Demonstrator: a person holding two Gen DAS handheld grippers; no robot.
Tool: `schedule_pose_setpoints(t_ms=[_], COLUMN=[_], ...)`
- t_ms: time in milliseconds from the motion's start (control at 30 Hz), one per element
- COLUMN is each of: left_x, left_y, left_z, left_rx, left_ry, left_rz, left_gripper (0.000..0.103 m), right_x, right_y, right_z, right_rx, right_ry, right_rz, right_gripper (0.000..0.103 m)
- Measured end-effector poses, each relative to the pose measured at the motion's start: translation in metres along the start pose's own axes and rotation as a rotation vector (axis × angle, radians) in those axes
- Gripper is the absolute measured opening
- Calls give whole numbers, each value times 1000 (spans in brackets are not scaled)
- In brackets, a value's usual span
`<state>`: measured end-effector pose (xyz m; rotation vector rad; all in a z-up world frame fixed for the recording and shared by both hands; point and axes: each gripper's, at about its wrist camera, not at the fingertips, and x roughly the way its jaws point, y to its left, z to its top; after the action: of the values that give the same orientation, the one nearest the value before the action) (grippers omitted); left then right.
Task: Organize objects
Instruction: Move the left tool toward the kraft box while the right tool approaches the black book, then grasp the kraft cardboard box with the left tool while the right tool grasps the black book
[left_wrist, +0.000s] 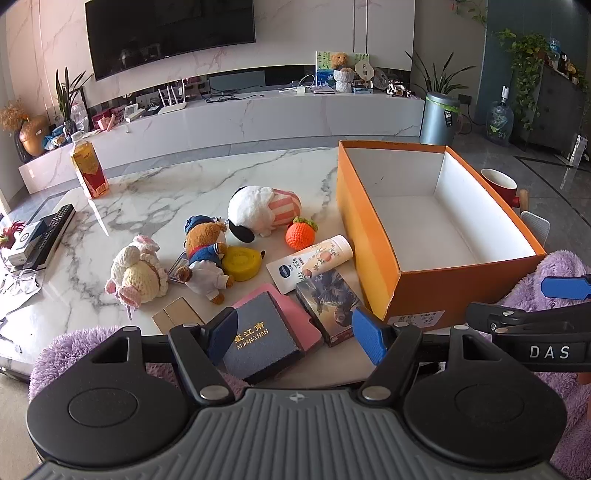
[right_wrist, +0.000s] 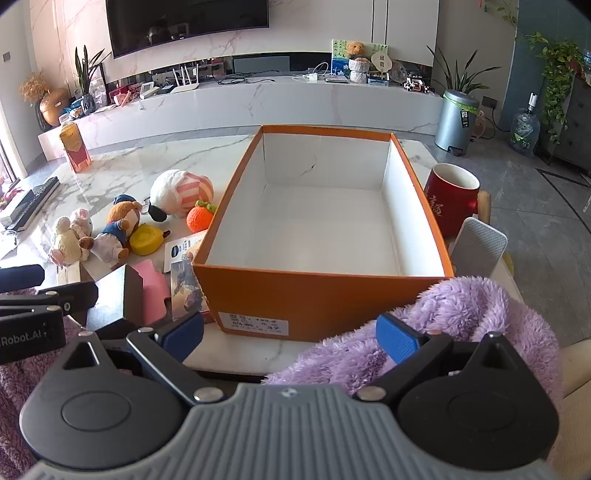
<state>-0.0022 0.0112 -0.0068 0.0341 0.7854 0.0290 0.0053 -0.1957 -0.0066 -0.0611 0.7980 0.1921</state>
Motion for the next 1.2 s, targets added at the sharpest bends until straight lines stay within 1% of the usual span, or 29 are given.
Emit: schedule_pose_setpoints(t_ms=[300, 433, 500, 567, 600, 667, 700, 767, 800, 833, 900, 967, 1033, 1100, 1133, 1167, 1200], left_x=[4, 8, 11, 14, 16, 20, 23, 29, 31, 34, 39, 42, 46, 52, 54, 56, 59], left_y=[6, 13, 20, 27, 31, 38, 43, 50, 52, 54, 58, 64, 72, 78, 82, 84, 88], left_z=[0, -1, -2, -2, -2, -1, -1, -1, -2, -2, -1, 1, 3, 5, 6, 7, 8], left_rx=[-9, -14, -26, -45, -53, -70, -87, -120, -130, -135, -138, -138, -139, -134, -135, -139, -144], left_ry=[16, 39, 60, 77, 88, 106, 118, 139, 145, 152, 165, 176, 194, 225, 234, 242, 251], left_rz=[1, 0, -4, -5, -5, -9, -18, -38, -45, -50, -53, -48, -41, -47, -50, -49, -45], left_gripper=[82, 82, 81, 79, 78, 78, 78, 77, 77, 75, 73, 71, 66, 65, 65, 64, 64], right_x=[5, 9, 13, 18, 21, 27, 29, 35, 39, 43, 52, 59, 65, 73, 77, 81, 86], right_y=[5, 10, 14, 18, 20, 27, 31, 42, 47, 52, 60, 67, 75, 81, 84, 87, 90], right_z=[2, 3, 4, 5, 6, 7, 7, 7, 7, 7, 8, 9, 11, 16, 18, 20, 22], right_rx=[-12, -21, -28, -33, -34, -46, -56, -83, -94, -101, -112, -114, -119, -107, -100, -93, -91], right_ry=[11, 16, 21, 34, 42, 57, 64, 79, 88, 99, 121, 138, 149, 165, 177, 187, 193], right_rz=[1, 23, 44, 70, 87, 135, 156, 203, 230, 252, 286, 324, 355, 379, 397, 412, 420], right_gripper=[100, 100, 95, 81, 78, 67, 65, 52, 48, 42, 37, 35, 36, 36, 39, 44, 45])
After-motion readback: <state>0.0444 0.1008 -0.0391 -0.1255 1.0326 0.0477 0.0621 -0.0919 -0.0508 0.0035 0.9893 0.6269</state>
